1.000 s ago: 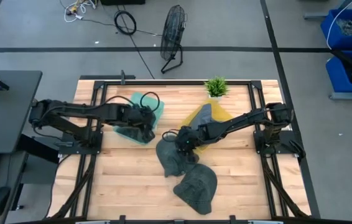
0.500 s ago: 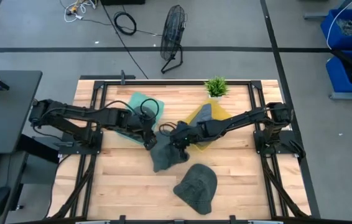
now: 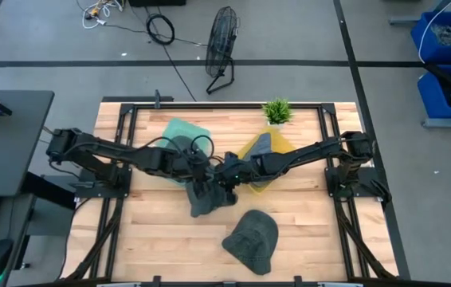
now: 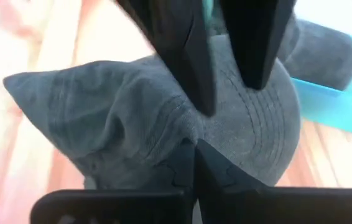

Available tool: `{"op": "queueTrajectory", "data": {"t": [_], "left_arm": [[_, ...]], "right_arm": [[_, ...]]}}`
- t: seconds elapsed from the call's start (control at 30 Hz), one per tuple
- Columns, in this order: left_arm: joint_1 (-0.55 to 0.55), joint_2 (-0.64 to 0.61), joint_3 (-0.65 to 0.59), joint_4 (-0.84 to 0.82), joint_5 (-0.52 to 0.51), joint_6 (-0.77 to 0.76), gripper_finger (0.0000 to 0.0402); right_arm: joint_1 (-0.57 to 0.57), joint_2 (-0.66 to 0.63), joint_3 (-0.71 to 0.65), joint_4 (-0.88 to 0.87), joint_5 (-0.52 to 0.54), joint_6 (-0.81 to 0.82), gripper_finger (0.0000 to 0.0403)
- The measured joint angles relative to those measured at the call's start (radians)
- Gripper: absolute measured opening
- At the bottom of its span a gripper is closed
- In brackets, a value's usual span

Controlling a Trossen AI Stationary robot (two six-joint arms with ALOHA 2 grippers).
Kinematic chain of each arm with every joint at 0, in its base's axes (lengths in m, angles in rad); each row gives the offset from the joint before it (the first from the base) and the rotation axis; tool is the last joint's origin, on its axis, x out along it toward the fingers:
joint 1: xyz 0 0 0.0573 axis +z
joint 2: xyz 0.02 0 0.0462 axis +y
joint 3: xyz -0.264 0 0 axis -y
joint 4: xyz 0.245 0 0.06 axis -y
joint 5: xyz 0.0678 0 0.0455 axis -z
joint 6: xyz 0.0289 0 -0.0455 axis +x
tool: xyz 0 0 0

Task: Pick & Place hat
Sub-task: Put the top black cap into the blue basket

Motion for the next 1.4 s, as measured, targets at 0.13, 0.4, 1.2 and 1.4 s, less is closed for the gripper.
{"op": "queueTrajectory", "data": {"t": [0.13,0.4,1.2,1.4], "left_arm": [[-0.009,0.027,-0.001,0.007,0.000,0.031,0.0126],[-0.016,0.023,-0.001,-0.002,-0.049,0.036,0.0117],[0.003,0.038,0.000,-0.077,-0.079,0.142,0.0012],[0.005,0.041,-0.002,-0.079,-0.078,0.141,0.0007]], "right_arm": [[0.000,0.000,0.000,-0.002,0.070,-0.001,0.0005],[-0.003,0.000,0.000,-0.003,0.169,-0.001,0.0005],[0.000,0.002,0.000,0.085,0.092,-0.058,0.0005],[0.002,-0.001,0.000,0.072,0.108,-0.094,0.0026]]}}
